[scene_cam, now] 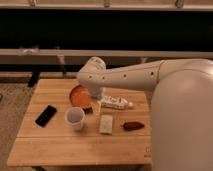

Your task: Place the pepper in the ceramic bowl

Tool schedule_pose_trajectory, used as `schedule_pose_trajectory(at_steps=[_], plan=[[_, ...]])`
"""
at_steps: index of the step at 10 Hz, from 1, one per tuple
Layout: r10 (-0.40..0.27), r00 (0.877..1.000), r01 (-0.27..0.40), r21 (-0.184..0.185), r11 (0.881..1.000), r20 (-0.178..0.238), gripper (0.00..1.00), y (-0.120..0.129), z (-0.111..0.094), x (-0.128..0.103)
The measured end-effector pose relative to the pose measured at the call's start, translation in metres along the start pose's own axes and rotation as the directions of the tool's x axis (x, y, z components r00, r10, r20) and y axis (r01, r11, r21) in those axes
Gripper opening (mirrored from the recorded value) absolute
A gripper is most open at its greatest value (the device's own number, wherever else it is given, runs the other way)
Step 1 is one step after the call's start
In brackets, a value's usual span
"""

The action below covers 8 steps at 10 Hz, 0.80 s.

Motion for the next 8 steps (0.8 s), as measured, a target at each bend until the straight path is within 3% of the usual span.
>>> schedule_pose_trajectory(at_steps=[1, 4, 6, 8], plan=[[0.019, 1.000, -0.018, -0.024, 1.000, 0.022, 0.80, 0.013, 0.002, 0.026], [0.049, 0.996, -0.043, -0.077, 0.996, 0.073, 0.80, 0.040, 0.019, 0.074], [0.079, 0.993, -0.069, -0.112, 0.991, 0.088, 0.80, 0.057, 0.038, 0.106], [0.097, 0.991, -0.083, -0.144, 0.986, 0.090, 0.80, 0.068, 0.055, 0.123]])
